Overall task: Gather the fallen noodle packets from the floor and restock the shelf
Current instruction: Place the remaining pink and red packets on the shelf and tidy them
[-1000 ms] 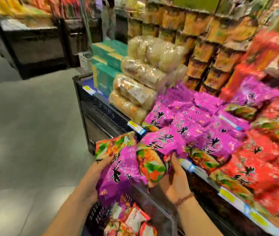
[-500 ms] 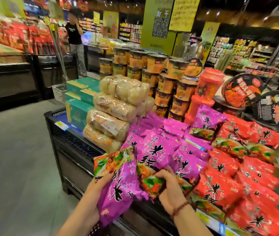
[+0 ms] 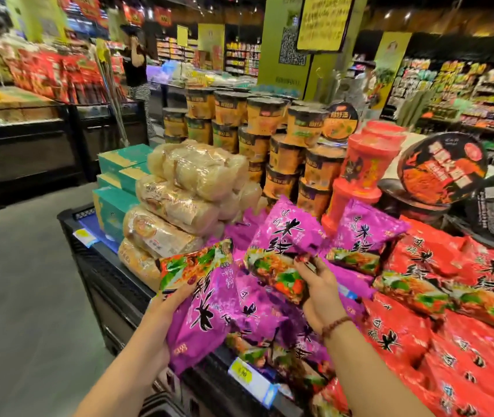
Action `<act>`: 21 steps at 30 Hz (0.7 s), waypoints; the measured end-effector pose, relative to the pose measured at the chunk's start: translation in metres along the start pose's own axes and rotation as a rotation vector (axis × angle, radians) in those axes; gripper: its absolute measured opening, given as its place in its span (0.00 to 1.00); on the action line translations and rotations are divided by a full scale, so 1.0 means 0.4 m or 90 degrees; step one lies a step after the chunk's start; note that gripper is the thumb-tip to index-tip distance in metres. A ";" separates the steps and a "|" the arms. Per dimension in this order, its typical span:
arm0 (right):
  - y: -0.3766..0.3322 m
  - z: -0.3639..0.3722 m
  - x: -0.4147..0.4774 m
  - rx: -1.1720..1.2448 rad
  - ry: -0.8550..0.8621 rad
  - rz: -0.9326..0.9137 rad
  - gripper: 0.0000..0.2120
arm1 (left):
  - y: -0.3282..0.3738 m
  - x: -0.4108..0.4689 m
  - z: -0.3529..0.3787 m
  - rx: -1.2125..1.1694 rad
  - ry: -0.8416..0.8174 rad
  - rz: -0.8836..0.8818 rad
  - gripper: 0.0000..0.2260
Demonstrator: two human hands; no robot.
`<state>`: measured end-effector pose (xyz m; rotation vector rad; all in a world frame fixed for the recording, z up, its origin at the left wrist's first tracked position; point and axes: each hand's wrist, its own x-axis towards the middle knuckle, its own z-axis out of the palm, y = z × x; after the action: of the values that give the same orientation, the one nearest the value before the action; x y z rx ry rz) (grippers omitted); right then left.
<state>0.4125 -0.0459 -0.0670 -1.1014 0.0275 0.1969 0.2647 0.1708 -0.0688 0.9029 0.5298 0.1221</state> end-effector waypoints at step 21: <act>-0.021 0.062 0.622 -0.230 0.055 -0.193 0.13 | -0.003 0.232 0.120 0.002 0.116 0.078 0.23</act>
<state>0.6565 0.0086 -0.0781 -1.4573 -0.1014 -0.1233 0.3681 0.1654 -0.0815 0.9333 0.6438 0.3175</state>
